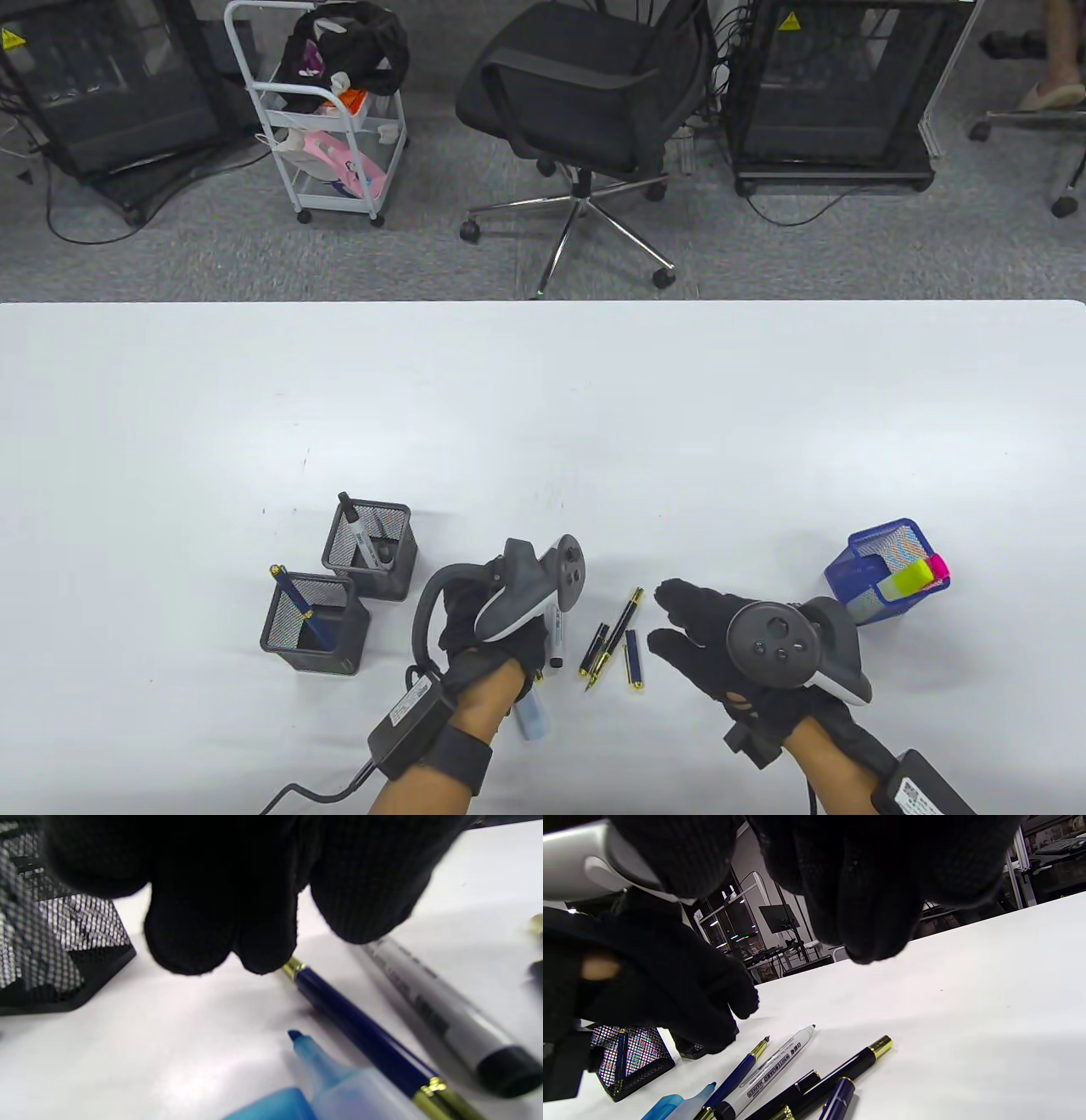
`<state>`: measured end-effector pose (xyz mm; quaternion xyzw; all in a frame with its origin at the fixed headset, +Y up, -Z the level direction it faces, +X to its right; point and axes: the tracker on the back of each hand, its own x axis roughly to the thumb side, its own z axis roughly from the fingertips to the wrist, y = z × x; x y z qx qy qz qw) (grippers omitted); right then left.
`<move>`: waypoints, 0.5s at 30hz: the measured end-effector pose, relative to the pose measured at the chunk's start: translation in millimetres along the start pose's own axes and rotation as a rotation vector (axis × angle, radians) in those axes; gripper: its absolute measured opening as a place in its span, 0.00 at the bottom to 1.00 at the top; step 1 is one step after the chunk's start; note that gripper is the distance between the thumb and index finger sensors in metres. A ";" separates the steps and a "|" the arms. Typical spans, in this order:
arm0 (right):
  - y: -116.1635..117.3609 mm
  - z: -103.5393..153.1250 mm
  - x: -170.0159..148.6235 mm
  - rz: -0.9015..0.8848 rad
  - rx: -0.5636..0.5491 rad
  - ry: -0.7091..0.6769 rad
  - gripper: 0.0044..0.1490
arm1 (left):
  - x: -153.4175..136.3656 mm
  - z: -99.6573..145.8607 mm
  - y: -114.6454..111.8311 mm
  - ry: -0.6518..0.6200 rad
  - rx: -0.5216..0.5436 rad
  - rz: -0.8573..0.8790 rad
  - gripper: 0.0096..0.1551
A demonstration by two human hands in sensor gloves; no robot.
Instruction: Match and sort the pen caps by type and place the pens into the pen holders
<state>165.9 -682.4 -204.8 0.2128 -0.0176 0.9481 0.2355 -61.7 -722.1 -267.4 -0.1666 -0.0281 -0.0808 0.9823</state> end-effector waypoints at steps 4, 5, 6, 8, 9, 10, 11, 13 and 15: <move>-0.5 0.0 -1.6 0.005 0.000 0.006 0.41 | 0.5 -9.4 -9.3 0.061 -0.010 0.020 0.38; -0.5 -0.1 -1.8 0.006 0.000 0.006 0.40 | 0.3 -10.9 -10.6 0.076 -0.009 0.028 0.38; -0.6 -0.1 -1.9 0.007 0.000 0.007 0.40 | 0.0 -12.3 -11.7 0.088 -0.009 0.034 0.38; -0.4 -0.4 -2.0 0.011 0.002 0.009 0.40 | -0.4 -15.8 -13.9 0.114 -0.015 0.045 0.39; -0.3 -0.4 -2.0 0.012 0.002 0.009 0.40 | -0.5 -16.4 -14.3 0.120 -0.016 0.053 0.40; -0.2 -0.6 -2.0 0.016 0.003 0.009 0.40 | -0.4 -18.4 -16.0 0.137 -0.017 0.077 0.40; -0.1 -0.7 -2.0 0.018 0.004 0.009 0.40 | -0.1 -20.2 -18.0 0.151 -0.025 0.086 0.40; 0.1 -0.8 -2.0 0.022 0.006 0.010 0.40 | 0.3 -22.9 -19.1 0.181 -0.022 0.087 0.42; 0.2 -0.9 -2.3 0.026 0.006 0.011 0.40 | 0.3 -26.1 -18.7 0.209 -0.031 0.082 0.42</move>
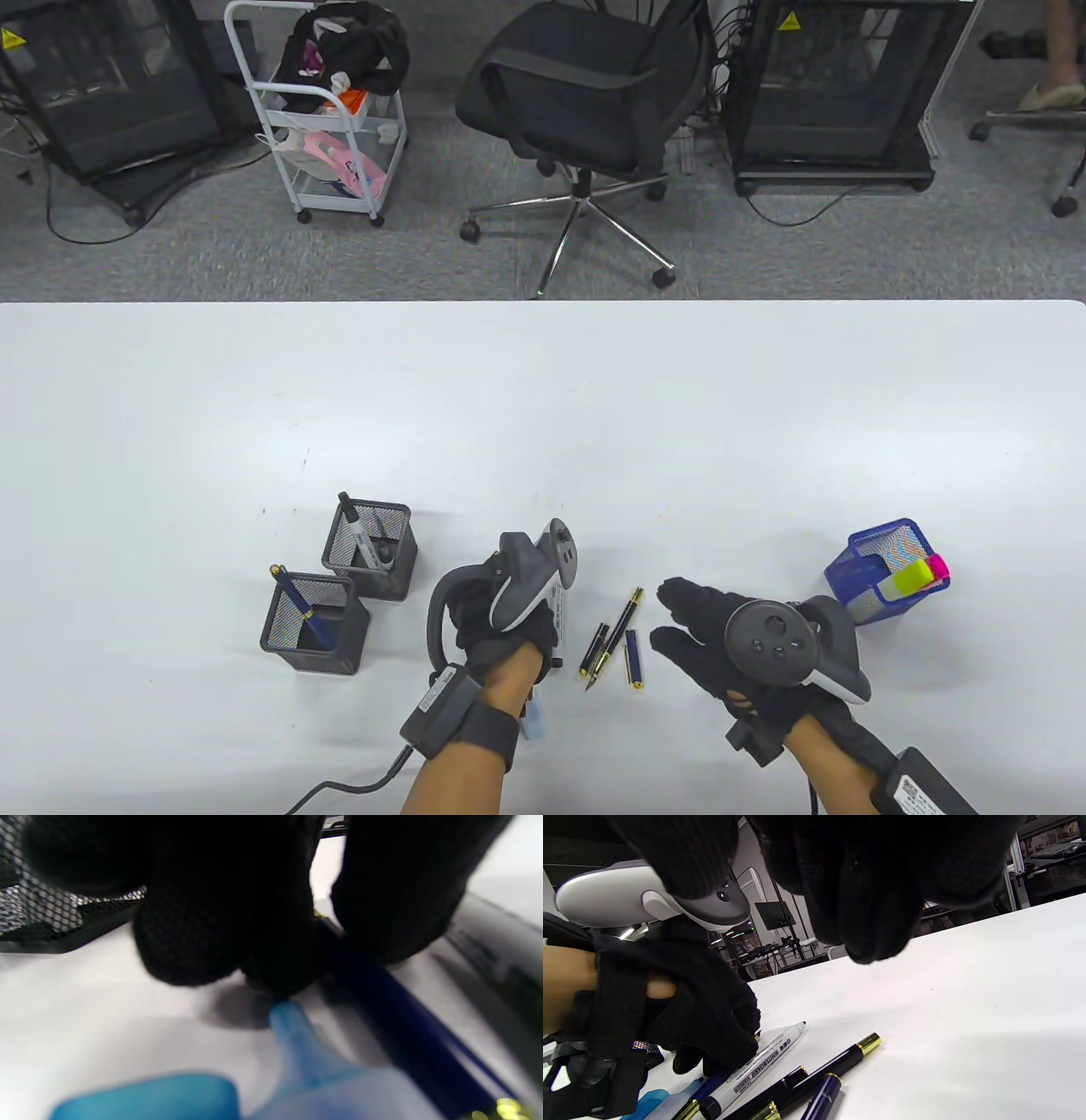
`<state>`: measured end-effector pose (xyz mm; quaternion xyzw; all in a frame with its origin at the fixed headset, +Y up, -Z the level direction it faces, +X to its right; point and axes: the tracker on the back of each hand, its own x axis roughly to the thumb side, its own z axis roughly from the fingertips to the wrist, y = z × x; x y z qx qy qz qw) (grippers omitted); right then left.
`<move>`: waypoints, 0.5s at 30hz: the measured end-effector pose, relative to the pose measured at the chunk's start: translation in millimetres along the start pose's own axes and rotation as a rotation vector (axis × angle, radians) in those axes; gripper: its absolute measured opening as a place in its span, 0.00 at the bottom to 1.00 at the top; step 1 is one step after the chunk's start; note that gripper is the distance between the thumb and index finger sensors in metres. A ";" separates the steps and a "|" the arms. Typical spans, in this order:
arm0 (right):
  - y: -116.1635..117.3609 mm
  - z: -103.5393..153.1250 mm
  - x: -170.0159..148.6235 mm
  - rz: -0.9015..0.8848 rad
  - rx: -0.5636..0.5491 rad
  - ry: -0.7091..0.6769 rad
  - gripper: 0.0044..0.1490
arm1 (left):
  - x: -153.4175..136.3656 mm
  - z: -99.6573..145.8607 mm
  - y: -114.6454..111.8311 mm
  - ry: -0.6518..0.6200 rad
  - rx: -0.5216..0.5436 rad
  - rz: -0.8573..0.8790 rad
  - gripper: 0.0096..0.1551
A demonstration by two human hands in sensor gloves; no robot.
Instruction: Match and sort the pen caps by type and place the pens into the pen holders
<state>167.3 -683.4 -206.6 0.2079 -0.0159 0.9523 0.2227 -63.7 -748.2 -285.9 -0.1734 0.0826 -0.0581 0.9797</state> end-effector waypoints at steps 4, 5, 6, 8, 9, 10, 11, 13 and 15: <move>1.3 -0.6 -0.8 0.007 0.008 0.006 0.40 | -0.4 -4.1 1.5 0.049 -0.035 0.037 0.43; 1.6 -0.8 -0.8 0.010 0.010 0.007 0.40 | -1.3 -4.9 1.3 0.066 -0.043 0.062 0.43; 1.8 -0.9 -0.9 0.011 0.012 0.007 0.40 | -1.5 -5.1 1.2 0.071 -0.045 0.070 0.42; 2.4 -1.2 -0.8 0.014 0.015 0.009 0.40 | -1.6 -4.2 1.2 0.078 -0.037 0.084 0.39; 2.5 -1.2 -0.7 0.014 0.015 0.010 0.40 | -1.4 -3.8 0.6 0.082 -0.029 0.087 0.38; 2.7 -1.1 -0.6 0.015 0.017 0.010 0.40 | -1.2 -2.9 0.2 0.086 -0.021 0.091 0.37; 2.9 -1.2 -0.4 0.016 0.018 0.010 0.40 | -0.9 -1.7 -0.1 0.086 -0.011 0.095 0.35; 3.5 -1.4 -0.1 0.018 0.022 0.011 0.40 | -1.2 0.4 -0.1 0.082 0.004 0.115 0.34; 4.0 -1.4 0.2 0.025 0.027 0.010 0.40 | -4.5 3.3 0.8 0.074 0.047 0.182 0.33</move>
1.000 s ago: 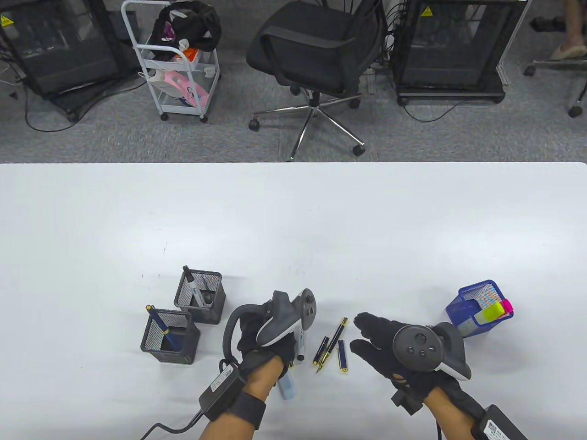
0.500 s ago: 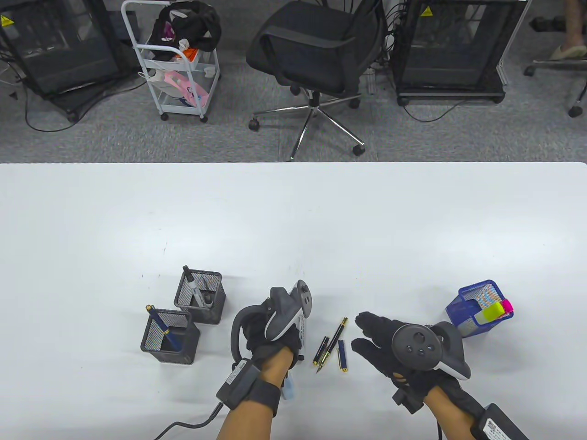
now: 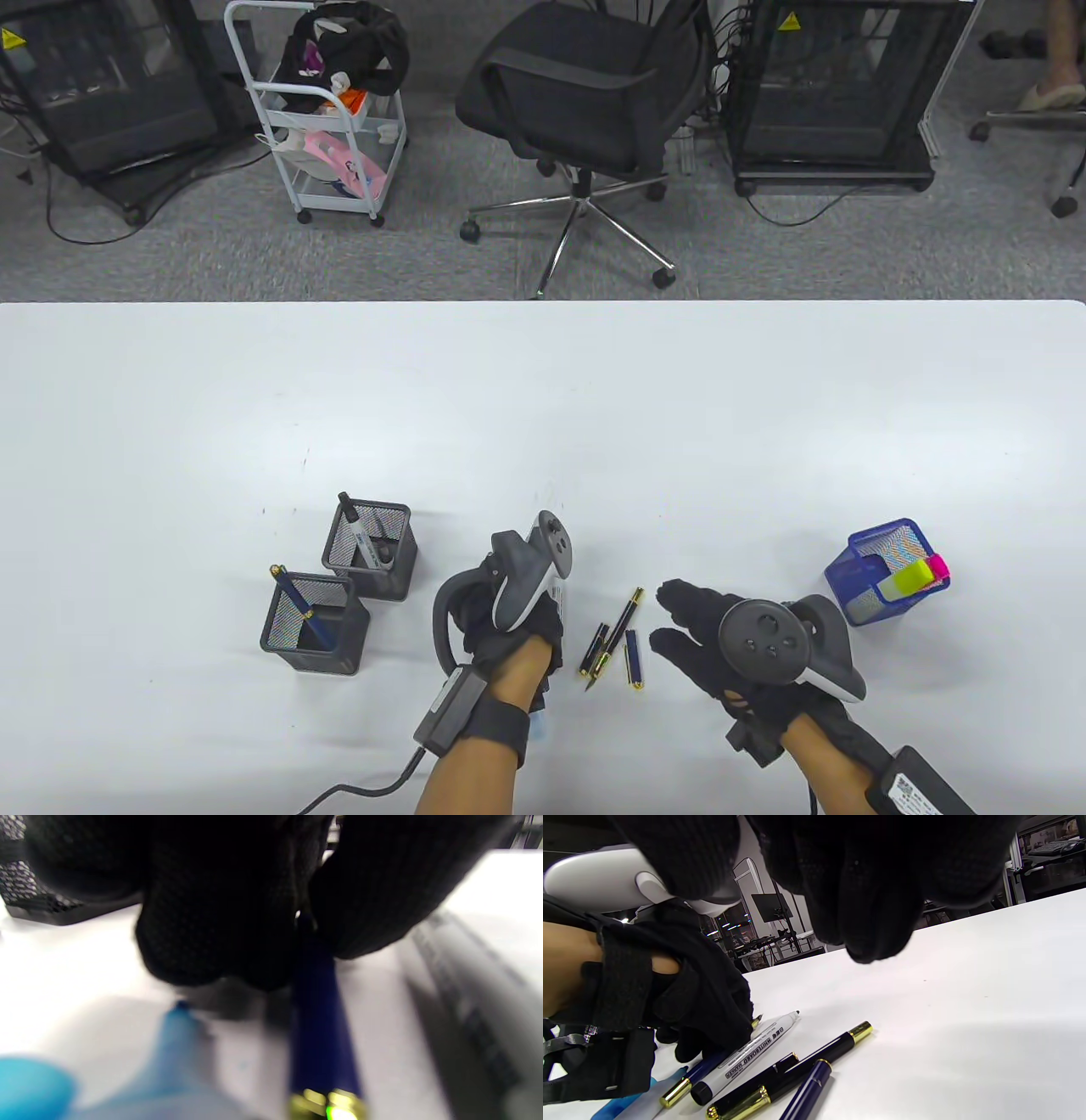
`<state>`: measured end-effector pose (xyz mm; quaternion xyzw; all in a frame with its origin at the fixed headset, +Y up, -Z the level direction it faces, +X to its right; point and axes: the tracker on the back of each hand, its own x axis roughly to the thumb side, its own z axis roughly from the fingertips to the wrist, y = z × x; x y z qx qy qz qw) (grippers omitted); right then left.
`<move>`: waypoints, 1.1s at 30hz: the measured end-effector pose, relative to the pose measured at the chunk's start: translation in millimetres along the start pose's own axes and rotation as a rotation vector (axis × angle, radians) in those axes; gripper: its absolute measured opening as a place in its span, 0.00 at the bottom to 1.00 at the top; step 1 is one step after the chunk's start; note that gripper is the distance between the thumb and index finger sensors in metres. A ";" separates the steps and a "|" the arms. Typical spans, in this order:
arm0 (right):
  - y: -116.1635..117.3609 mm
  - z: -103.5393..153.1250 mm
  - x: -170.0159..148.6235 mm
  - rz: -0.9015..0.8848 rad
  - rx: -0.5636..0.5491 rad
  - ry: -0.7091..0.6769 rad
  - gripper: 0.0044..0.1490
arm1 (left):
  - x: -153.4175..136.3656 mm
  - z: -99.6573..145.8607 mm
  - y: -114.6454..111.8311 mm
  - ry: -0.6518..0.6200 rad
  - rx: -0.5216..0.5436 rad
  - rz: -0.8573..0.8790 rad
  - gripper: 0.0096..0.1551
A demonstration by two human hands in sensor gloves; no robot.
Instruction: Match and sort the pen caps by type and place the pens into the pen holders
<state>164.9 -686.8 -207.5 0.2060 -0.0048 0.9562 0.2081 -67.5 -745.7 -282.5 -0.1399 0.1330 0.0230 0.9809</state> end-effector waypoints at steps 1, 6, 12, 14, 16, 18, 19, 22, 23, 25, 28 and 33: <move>-0.1 0.2 0.0 0.003 0.000 0.000 0.40 | -1.6 0.4 1.6 -0.011 0.018 0.032 0.33; -0.6 0.4 -1.2 0.000 -0.005 0.005 0.40 | -14.6 7.0 22.3 -0.082 0.039 0.223 0.35; 2.0 -0.2 -1.5 0.011 0.008 0.014 0.40 | -24.0 25.3 54.4 -0.339 0.098 0.323 0.34; 2.6 -0.4 -1.4 0.009 0.010 0.016 0.40 | -26.9 34.1 60.0 -0.447 0.137 0.315 0.34; 3.1 -0.5 -1.4 0.008 0.012 0.018 0.40 | -29.5 42.7 62.9 -0.540 0.163 0.289 0.33; 3.7 -0.5 -1.3 0.008 0.014 0.021 0.40 | -33.0 52.0 64.0 -0.609 0.192 0.263 0.33; 3.8 -0.5 -1.3 0.008 0.015 0.022 0.40 | -34.1 54.6 63.9 -0.630 0.198 0.255 0.32; 4.7 -0.7 -1.2 0.007 0.017 0.027 0.40 | -41.6 66.7 62.5 -0.706 0.208 0.243 0.32; 4.7 -0.8 -1.1 0.007 0.017 0.028 0.40 | -43.3 68.7 62.5 -0.717 0.216 0.247 0.32; 5.3 -0.9 -1.1 0.007 0.018 0.029 0.40 | -47.8 74.9 62.7 -0.747 0.235 0.261 0.32; 5.9 -0.8 -1.0 0.009 0.021 0.030 0.40 | -51.6 83.0 63.2 -0.782 0.274 0.255 0.31; 6.9 -0.5 -0.7 0.010 0.025 0.033 0.40 | -55.8 95.0 61.0 -0.807 0.325 0.230 0.31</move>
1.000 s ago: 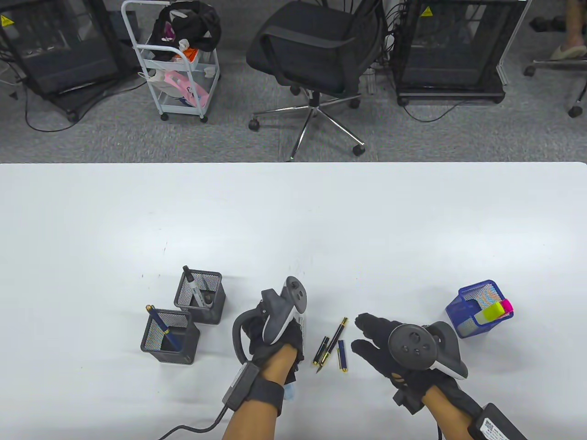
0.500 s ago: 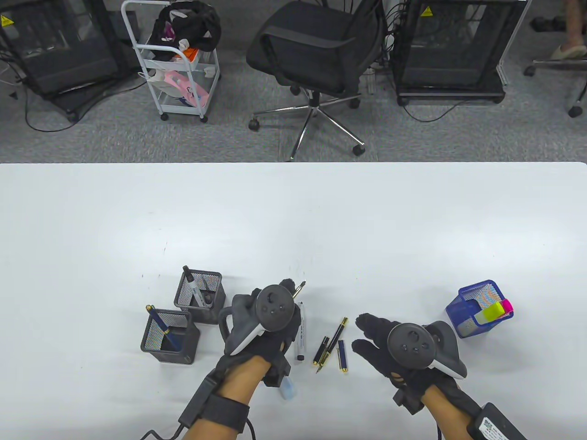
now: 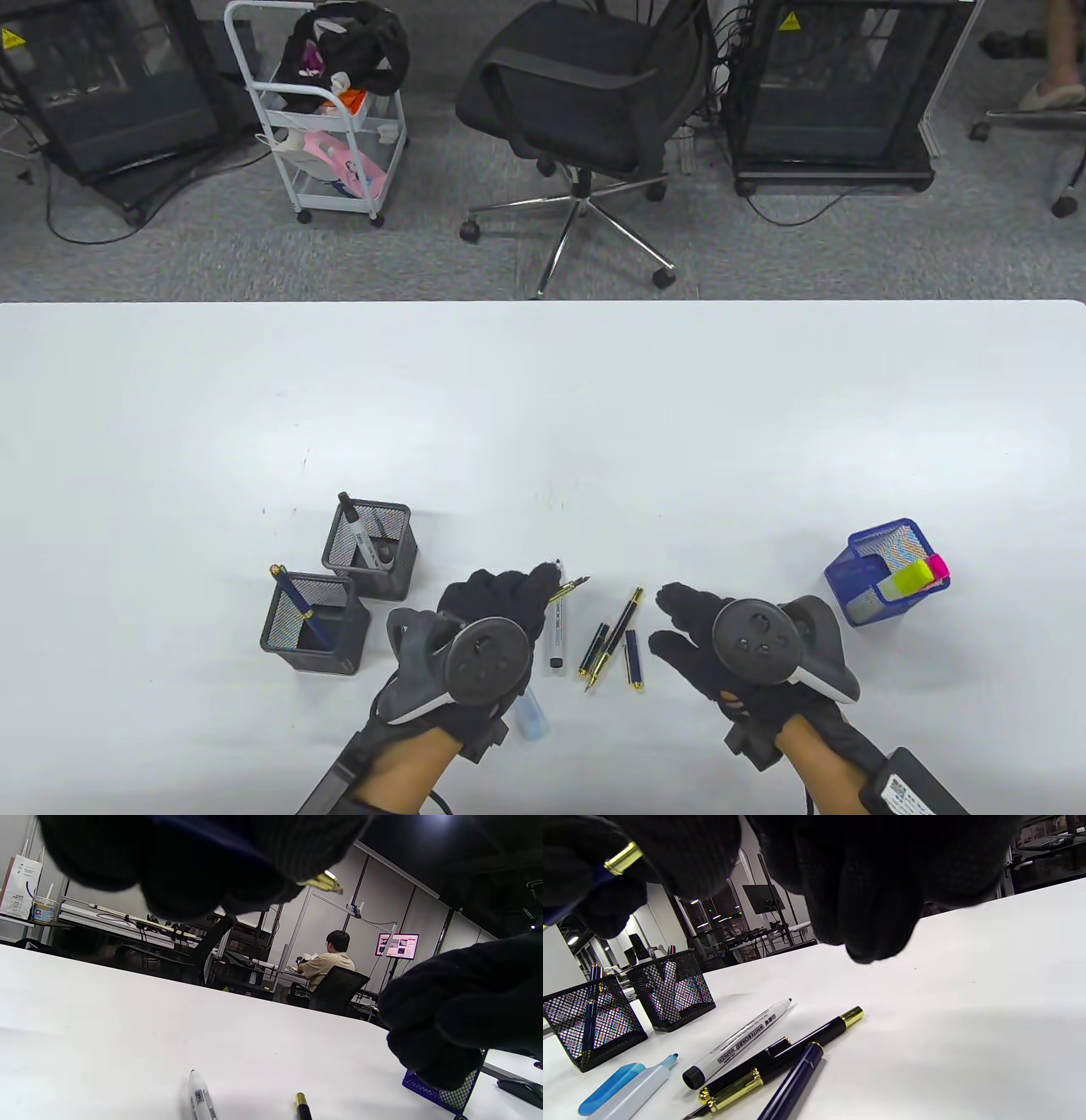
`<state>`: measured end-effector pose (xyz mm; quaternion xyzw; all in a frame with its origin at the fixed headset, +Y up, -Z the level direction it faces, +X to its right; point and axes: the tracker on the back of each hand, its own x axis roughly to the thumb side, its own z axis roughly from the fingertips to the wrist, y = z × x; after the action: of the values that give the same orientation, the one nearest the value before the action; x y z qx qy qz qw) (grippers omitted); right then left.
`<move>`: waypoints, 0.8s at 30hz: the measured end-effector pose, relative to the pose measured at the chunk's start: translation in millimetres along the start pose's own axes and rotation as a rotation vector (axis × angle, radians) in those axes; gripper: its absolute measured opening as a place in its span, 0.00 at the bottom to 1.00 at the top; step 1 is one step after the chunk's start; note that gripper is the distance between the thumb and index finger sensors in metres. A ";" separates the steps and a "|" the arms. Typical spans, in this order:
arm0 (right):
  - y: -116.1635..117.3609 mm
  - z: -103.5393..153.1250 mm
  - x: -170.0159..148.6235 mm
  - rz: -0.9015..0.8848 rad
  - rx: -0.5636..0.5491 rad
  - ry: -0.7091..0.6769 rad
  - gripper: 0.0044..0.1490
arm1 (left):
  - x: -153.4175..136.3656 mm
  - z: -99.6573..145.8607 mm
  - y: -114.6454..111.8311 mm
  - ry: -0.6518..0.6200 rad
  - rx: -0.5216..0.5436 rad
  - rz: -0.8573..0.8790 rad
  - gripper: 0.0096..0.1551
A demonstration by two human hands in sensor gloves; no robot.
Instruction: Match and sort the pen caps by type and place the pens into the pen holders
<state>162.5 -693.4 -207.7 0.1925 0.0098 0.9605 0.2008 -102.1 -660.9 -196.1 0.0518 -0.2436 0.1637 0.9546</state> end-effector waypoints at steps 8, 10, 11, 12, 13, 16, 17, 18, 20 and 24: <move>2.2 1.4 2.4 0.015 0.002 0.017 0.40 | -8.4 11.2 -5.4 -0.005 0.021 0.024 0.31; 3.0 1.7 3.1 0.017 -0.004 0.030 0.40 | -10.5 13.5 -5.8 -0.006 0.020 0.028 0.31; 3.7 1.7 3.6 0.019 -0.005 0.038 0.40 | -11.5 14.7 -5.7 -0.005 0.022 0.027 0.31; 4.5 1.6 4.0 0.021 -0.005 0.043 0.40 | -12.5 15.7 -5.6 -0.004 0.022 0.026 0.31; 5.7 1.5 4.3 0.022 -0.004 0.051 0.40 | -13.5 16.7 -5.7 -0.004 0.021 0.027 0.31; 9.3 1.3 5.4 0.024 -0.003 0.071 0.40 | -15.4 19.1 -5.1 -0.003 0.020 0.031 0.31; 10.9 1.2 5.8 0.026 -0.002 0.079 0.40 | -16.0 19.9 -4.6 -0.003 0.024 0.032 0.30; 11.7 1.1 6.4 0.027 -0.002 0.084 0.40 | -16.3 20.2 -4.4 -0.002 0.025 0.033 0.31; 14.4 0.5 7.7 0.031 -0.005 0.101 0.40 | -17.2 20.8 -4.1 0.003 0.027 0.034 0.30; 18.9 -1.2 9.2 0.036 -0.018 0.167 0.41 | -18.9 20.9 -4.4 0.015 0.024 0.029 0.31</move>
<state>147.0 -707.0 -203.6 0.1103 0.0142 0.9767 0.1835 -125.7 -674.2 -187.0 0.0586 -0.2352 0.1807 0.9532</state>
